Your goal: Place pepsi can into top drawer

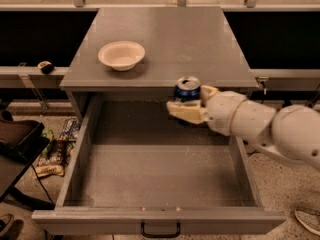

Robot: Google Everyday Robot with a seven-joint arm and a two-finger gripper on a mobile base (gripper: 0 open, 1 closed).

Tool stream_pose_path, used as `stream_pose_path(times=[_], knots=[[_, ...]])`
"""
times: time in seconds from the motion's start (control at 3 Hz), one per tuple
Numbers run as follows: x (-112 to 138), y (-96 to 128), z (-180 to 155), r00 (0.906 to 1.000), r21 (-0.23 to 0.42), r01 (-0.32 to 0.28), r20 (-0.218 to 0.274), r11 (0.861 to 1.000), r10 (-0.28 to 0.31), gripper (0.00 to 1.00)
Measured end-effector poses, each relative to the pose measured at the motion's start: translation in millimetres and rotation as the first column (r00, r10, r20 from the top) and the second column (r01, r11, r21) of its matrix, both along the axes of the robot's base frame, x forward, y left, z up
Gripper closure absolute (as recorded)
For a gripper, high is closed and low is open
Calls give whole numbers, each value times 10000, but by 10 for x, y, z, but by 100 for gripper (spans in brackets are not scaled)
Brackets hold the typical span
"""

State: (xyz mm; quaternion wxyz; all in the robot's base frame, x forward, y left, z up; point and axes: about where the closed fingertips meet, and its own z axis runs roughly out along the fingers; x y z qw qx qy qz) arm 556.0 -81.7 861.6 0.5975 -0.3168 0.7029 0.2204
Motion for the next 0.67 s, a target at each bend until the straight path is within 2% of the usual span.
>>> stream_pose_path(times=[0.33,0.67], knots=[[49,547,-567,9934,-44,-1137,-167,9935,1136,100],[49,1004,-1060,9795,-12,-2006,-209,9797,2005,100]])
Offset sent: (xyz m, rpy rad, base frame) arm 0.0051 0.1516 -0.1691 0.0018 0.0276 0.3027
